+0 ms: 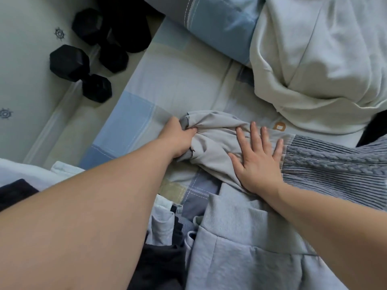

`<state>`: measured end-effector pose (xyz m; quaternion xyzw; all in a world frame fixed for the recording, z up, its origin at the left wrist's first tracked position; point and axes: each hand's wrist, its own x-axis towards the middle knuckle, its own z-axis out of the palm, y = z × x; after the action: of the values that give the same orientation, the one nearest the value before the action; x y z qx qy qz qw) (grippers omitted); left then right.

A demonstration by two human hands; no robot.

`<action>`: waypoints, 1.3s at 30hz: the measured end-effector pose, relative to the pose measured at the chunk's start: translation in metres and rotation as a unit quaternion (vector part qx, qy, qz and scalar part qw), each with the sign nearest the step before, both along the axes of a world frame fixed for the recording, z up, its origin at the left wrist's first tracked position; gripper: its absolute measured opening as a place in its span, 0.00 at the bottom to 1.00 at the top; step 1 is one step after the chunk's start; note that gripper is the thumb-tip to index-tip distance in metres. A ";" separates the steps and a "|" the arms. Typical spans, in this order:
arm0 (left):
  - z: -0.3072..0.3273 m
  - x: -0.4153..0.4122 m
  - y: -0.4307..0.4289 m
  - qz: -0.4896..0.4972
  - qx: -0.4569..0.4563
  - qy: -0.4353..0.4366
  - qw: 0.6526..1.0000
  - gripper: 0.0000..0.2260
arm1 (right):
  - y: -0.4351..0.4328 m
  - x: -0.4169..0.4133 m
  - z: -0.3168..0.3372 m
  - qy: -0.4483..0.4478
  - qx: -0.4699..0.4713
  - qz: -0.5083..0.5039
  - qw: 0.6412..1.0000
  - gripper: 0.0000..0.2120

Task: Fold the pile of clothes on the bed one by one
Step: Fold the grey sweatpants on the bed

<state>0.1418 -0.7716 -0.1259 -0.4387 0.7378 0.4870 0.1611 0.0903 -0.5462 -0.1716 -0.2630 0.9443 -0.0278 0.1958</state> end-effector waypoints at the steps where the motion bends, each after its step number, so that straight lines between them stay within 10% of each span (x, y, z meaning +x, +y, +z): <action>1: 0.005 0.003 0.002 0.001 0.009 0.008 1.000 0.18 | 0.000 -0.006 0.006 -0.035 0.004 0.001 0.999 0.35; 6: 0.059 0.014 0.020 0.066 0.103 0.087 0.989 0.16 | -0.010 -0.027 0.064 -0.236 -0.075 -0.080 0.966 0.27; 17: 0.191 -0.011 0.177 0.019 0.186 0.194 0.963 0.17 | 0.095 0.001 0.227 -0.449 -0.433 -0.400 0.671 0.31; 27: 0.225 -0.046 0.407 -0.037 0.138 0.200 0.969 0.15 | 0.316 -0.025 0.268 -0.434 -0.500 -0.482 0.574 0.35; 39: 0.228 -0.102 0.658 -0.051 0.146 0.220 0.963 0.15 | 0.552 -0.071 0.278 -0.404 -0.562 -0.480 0.540 0.39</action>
<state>0.0396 -0.1133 0.1017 -0.2543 0.6974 0.6651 0.0817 0.0194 0.0055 0.1063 0.2123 0.5415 -0.7454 0.3258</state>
